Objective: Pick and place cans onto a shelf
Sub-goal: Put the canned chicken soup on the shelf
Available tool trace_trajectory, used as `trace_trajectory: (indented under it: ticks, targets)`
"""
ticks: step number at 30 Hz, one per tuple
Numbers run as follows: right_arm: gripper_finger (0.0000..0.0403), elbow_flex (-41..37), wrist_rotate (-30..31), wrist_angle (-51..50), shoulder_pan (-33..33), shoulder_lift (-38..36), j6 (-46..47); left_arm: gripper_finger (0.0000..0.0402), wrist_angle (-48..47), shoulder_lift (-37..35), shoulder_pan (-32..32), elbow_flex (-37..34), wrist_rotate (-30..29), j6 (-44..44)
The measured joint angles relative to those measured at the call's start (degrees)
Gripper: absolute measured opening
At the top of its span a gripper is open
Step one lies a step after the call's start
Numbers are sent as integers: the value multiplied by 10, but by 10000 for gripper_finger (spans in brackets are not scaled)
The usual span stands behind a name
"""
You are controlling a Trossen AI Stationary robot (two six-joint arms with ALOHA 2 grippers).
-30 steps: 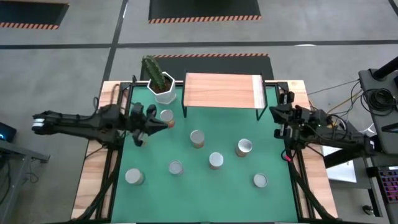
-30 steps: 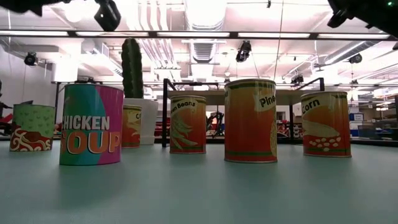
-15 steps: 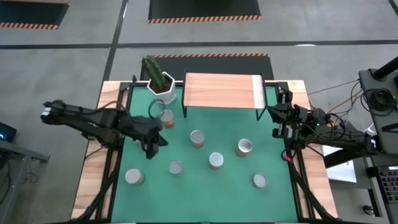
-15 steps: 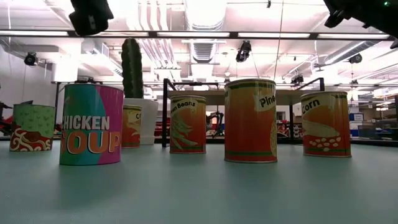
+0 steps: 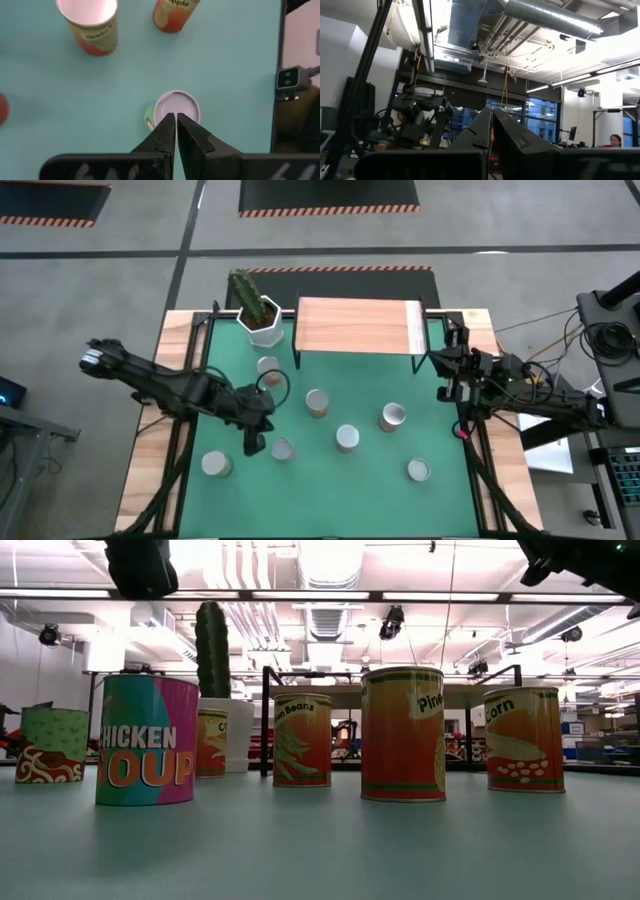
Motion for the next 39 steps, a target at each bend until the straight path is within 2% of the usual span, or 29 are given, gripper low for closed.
trace_trajectory:
  ticks: [7,11,15,19,24,29,33,39]
  targets:
    - [9,0,0,0,0,0,-12,2,7,23,-10,0,13,-28]
    - [9,0,0,0,0,0,-19,36,44,39,-27,0,53,-30]
    - [9,0,-1,-6,0,0,-12,107,48,56,-36,0,56,-34]
    - [9,0,-1,-20,0,0,-12,198,44,66,-46,0,54,-26]
    - [9,-1,-2,-34,0,0,-12,305,42,79,-50,0,25,-12]
    - [9,-1,-2,-46,0,0,-9,378,42,98,-50,0,20,4]
    - [9,-1,-2,-45,0,0,-7,397,42,115,-50,0,20,4]
    - [9,-1,-1,-45,0,0,-7,388,41,131,-50,0,20,7]
